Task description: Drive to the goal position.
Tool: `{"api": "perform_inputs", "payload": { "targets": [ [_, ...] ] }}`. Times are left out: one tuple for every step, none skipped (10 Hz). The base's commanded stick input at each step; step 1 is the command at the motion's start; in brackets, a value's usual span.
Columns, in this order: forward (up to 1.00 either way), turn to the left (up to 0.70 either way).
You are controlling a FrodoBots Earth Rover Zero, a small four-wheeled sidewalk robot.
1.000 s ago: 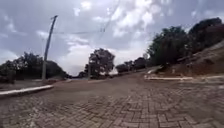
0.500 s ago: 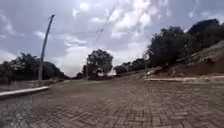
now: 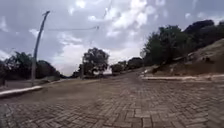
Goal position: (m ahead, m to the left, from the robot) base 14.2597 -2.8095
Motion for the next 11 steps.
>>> {"api": "perform_inputs", "payload": {
  "targets": [
    [0.70, 0.00],
    [0.70, 0.00],
    [0.70, 0.00],
    [0.70, 0.00],
    [0.70, 0.00],
    [0.70, 0.00],
    [0.70, 0.00],
    [0.70, 0.00],
    [0.70, 0.00],
    [0.70, 0.00],
    [0.70, 0.00]
  ]
}}
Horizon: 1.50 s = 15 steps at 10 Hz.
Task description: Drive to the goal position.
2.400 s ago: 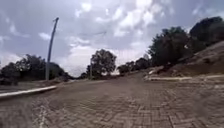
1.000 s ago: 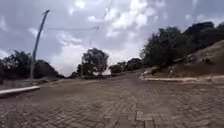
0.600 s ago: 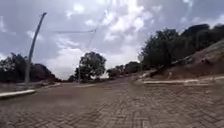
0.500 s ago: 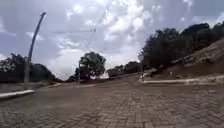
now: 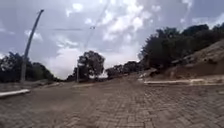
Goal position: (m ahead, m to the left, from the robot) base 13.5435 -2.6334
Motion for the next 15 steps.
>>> {"api": "perform_inputs", "payload": {
  "targets": [
    [0.70, 0.00],
    [0.70, 0.00],
    [0.70, 0.00],
    [0.70, 0.00],
    [0.70, 0.00],
    [0.70, 0.00],
    [0.70, 0.00],
    [0.70, 0.00],
    [0.70, 0.00],
    [0.70, 0.12],
    [0.70, 0.24],
    [0.70, 0.27],
    [0.70, 0.12],
    [0.70, 0.00],
    [0.70, 0.00]
  ]
}}
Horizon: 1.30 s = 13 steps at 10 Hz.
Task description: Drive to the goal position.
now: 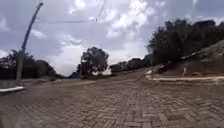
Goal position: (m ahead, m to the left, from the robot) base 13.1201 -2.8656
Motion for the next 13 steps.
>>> {"api": "perform_inputs", "payload": {
  "targets": [
    [0.70, 0.00],
    [0.70, 0.00],
    [0.70, 0.00],
    [0.70, 0.00],
    [0.70, 0.00],
    [0.70, 0.00],
    [0.70, -0.09],
    [0.70, -0.27],
    [0.70, -0.25],
    [0.70, -0.19],
    [0.70, -0.12],
    [0.70, -0.06],
    [0.70, -0.01]
  ]
}}
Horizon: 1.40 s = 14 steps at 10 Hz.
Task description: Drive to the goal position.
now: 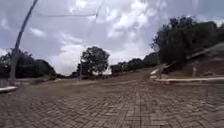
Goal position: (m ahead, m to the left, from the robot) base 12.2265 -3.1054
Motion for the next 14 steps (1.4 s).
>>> {"api": "perform_inputs", "payload": {
  "targets": [
    [0.70, -0.08],
    [0.70, -0.15],
    [0.70, -0.22],
    [0.70, -0.26],
    [0.70, -0.20],
    [0.70, -0.13],
    [0.70, -0.07],
    [0.70, -0.01],
    [0.70, 0.00],
    [0.70, 0.00],
    [0.70, 0.00],
    [0.70, 0.00],
    [0.70, 0.00],
    [0.70, 0.00]
  ]
}}
